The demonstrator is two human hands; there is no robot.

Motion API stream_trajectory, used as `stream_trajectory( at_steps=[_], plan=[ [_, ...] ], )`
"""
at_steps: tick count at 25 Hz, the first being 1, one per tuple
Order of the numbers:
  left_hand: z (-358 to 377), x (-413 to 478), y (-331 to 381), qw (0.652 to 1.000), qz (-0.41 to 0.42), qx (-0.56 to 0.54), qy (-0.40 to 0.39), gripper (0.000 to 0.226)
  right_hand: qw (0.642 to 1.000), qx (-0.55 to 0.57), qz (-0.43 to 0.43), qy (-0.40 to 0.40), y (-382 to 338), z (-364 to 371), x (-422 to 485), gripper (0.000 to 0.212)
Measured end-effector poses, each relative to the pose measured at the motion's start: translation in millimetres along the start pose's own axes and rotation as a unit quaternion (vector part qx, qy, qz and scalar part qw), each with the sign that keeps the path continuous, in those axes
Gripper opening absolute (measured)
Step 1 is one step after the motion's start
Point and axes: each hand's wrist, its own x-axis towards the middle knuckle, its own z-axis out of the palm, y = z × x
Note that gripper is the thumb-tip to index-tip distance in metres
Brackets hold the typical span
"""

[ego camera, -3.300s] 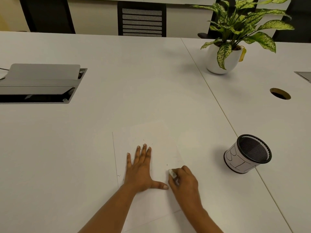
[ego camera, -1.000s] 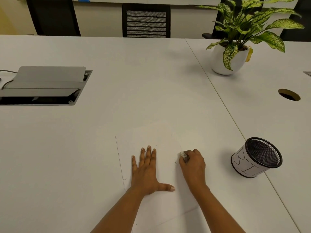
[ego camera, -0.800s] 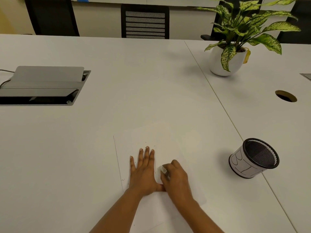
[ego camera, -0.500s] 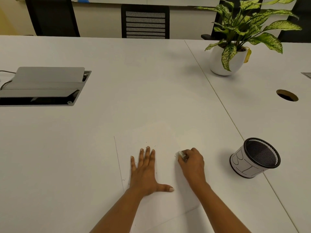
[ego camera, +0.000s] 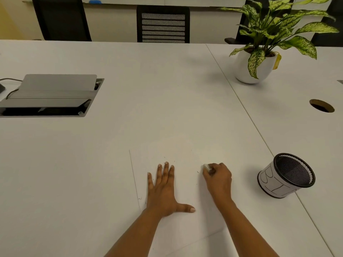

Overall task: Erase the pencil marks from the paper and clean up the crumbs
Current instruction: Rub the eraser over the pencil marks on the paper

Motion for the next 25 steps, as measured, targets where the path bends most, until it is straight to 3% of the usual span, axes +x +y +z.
stream_trajectory(
  at_steps=[3, 6, 9, 14, 18, 23, 25],
  plan=[
    [0, 0, 0, 1.000, -0.001, 0.000, 0.005, 0.139, 0.991, 0.105, 0.082, -0.005, 1, -11, 2, 0.025],
    [1, 1, -1, 1.000, 0.002, -0.003, 0.005, 0.142, 0.994, 0.102, 0.009, -0.029, -1, -9, -29, 0.011],
    [1, 1, 0, 1.000, 0.004, -0.007, 0.009, 0.147, 0.992, 0.020, -0.092, -0.083, 1, 1, -59, 0.008],
    [1, 0, -1, 1.000, 0.000, 0.002, 0.002, 0.139, 0.997, -0.055, -0.056, -0.012, 12, -15, -17, 0.016],
    [1, 0, 0, 1.000, -0.001, 0.004, 0.003, 0.139, 0.999, 0.015, 0.006, 0.029, 11, -25, -7, 0.015],
    [1, 1, -1, 1.000, 0.000, 0.003, 0.008, 0.143, 0.992, -0.002, -0.103, -0.079, 10, -9, -62, 0.008],
    [1, 0, -1, 1.000, 0.000, 0.003, 0.004, 0.141, 0.992, -0.027, -0.110, -0.065, 15, -11, -52, 0.010]
  ],
)
